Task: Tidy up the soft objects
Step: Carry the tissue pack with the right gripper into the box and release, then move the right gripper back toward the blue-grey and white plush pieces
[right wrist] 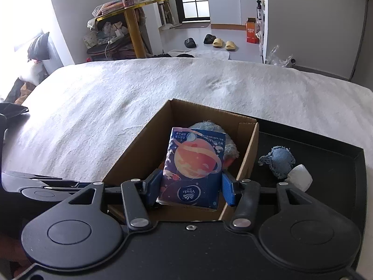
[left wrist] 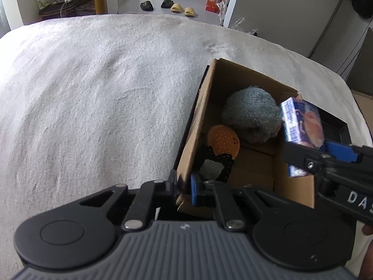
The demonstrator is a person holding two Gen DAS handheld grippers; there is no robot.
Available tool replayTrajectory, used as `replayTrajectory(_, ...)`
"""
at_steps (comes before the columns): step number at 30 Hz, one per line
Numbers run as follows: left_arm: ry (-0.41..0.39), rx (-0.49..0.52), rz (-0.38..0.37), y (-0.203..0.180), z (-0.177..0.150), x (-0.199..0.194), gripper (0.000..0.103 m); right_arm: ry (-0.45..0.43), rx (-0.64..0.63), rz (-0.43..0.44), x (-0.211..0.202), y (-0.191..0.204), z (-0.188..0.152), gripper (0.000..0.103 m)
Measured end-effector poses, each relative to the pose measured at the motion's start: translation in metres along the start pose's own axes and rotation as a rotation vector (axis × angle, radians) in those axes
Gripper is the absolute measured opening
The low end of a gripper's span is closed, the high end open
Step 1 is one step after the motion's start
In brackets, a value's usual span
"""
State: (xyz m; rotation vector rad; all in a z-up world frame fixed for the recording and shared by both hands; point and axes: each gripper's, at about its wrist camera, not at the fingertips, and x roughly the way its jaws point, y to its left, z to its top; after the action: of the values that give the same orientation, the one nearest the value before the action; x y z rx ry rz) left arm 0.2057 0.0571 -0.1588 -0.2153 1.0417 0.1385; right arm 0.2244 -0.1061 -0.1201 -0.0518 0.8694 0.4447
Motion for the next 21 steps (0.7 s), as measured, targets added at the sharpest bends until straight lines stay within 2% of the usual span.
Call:
replayTrajectory(5, 0.009, -0.003, -0.018, 0.001, -0.001, -0.001, 0.010, 0.027, 0.016, 0.018, 0.005, 0.002, -0.003, 0.053)
replayTrajectory(8, 0.010, 0.000, -0.017, 0.001, -0.001, -0.002, 0.012, 0.053, 0.026, 0.045, 0.008, 0.003, -0.006, 0.059)
replayTrajectory(9, 0.014, -0.002, -0.015, 0.001, 0.000, -0.001, 0.014, 0.062, 0.033, 0.034, 0.009, 0.002, -0.006, 0.066)
replayTrajectory(14, 0.023, 0.016, 0.008, -0.001, 0.002, -0.004, 0.017, 0.053, 0.084, 0.036, -0.002, -0.011, -0.005, 0.068)
replayTrajectory(17, 0.027, 0.015, 0.026, -0.002, 0.004, -0.006, 0.031, 0.040, 0.095, 0.017, -0.008, -0.021, -0.003, 0.068)
replayTrajectory(19, 0.021, 0.017, 0.033, -0.004, 0.005, -0.008, 0.050, 0.035, 0.097, 0.006, -0.012, -0.027, -0.002, 0.068)
replayTrajectory(21, 0.015, 0.026, 0.056, -0.007, 0.007, -0.010, 0.059, 0.031, 0.099, 0.000, -0.016, -0.032, -0.001, 0.068)
